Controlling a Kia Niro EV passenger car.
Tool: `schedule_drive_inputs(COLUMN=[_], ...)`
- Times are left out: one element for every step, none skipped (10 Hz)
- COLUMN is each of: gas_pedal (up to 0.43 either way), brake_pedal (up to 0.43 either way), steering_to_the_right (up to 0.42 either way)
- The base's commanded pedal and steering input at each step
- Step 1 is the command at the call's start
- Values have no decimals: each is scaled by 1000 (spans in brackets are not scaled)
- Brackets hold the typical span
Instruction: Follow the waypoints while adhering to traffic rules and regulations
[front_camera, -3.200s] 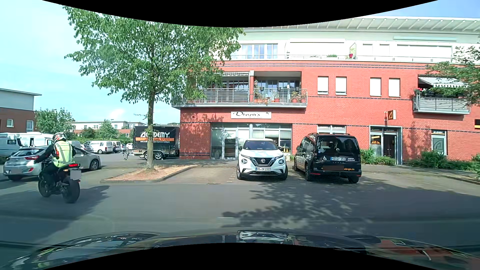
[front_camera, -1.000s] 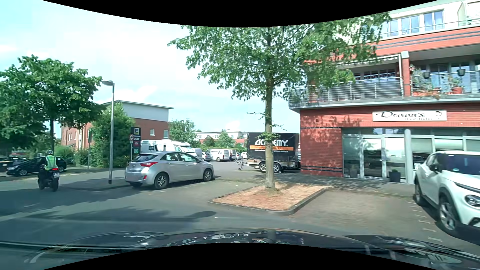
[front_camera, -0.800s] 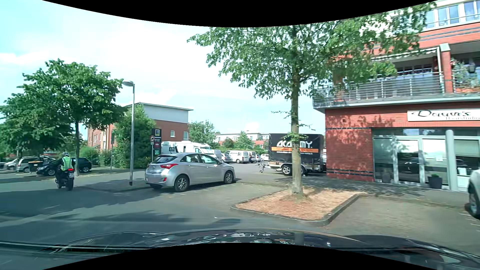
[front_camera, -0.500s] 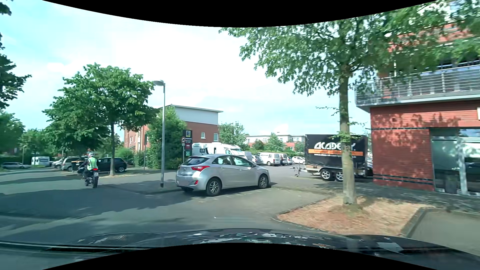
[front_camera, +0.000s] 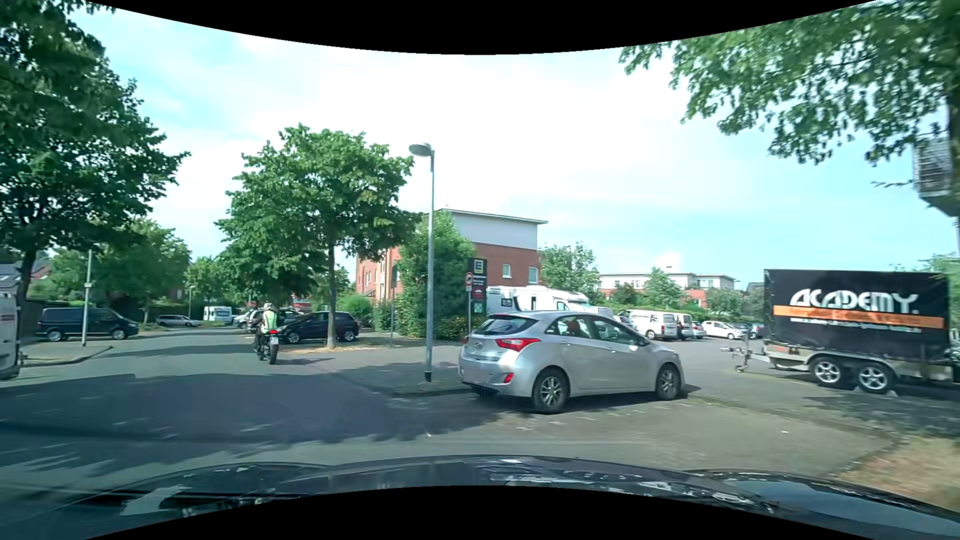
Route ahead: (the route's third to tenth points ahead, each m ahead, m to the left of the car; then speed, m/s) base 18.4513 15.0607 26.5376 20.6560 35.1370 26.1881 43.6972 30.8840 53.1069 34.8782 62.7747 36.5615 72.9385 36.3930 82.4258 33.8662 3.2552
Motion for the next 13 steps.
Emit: schedule_drive_inputs(gas_pedal=[138,138,138,138,138,138,138,138,157,169,169,169,169], brake_pedal=[0,0,0,0,0,0,0,0,0,0,0,0,0], steering_to_the_right=[-555,-546,-535,-524,-500,-472,-445,-409,-376,-332,-289,-260,-220])
